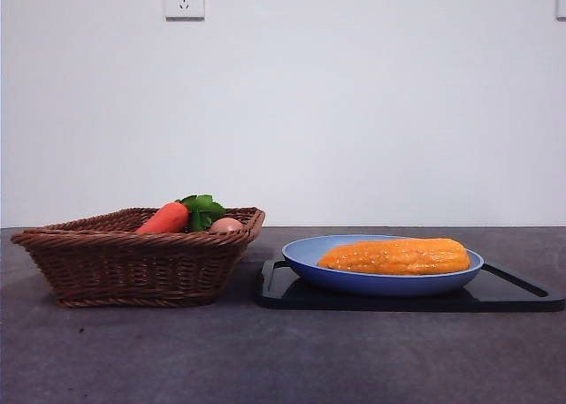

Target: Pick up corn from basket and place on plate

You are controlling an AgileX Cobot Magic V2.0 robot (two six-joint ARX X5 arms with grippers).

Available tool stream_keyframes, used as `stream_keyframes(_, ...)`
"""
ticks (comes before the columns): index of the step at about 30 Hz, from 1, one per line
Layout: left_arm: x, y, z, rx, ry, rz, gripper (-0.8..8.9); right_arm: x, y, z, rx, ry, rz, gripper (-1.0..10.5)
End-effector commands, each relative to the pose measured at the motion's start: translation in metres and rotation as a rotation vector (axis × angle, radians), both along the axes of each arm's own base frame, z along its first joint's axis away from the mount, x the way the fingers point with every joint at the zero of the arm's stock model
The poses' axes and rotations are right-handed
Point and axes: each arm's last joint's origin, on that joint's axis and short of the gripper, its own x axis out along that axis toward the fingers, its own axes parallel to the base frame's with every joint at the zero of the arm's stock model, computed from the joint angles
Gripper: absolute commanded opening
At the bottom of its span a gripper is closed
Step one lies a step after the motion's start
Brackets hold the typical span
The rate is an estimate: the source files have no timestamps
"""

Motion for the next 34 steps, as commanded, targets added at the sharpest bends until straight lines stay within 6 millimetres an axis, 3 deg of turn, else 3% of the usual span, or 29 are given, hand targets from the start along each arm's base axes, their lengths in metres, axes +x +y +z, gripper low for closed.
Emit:
stream_keyframes(1, 0.001, 0.0, -0.009, -0.011, 0.023, 0.003, 0.04, -0.005, -0.009, -0.016, 0.011, -0.08, -0.068, 0.0)
stream_keyframes(9, 0.001, 0.0, -0.009, -0.011, 0.023, 0.003, 0.04, -0.033, -0.017, -0.078, -0.022, -0.287, -0.235, 0.0)
stream_keyframes(16, 0.001, 0.0, -0.009, -0.011, 0.023, 0.003, 0.04, -0.045, -0.017, -0.123, -0.022, -0.381, -0.308, 0.0)
stream_keyframes(28, 0.001, 0.0, -0.009, -0.011, 0.023, 0.003, 0.04, -0.045, -0.017, -0.17, 0.005, -0.335, -0.392, 0.0)
stream_keyframes(34, 0.001, 0.0, -0.009, -0.011, 0.023, 0.003, 0.04, -0.045, -0.017, -0.177, -0.006, -0.269, -0.393, 0.0)
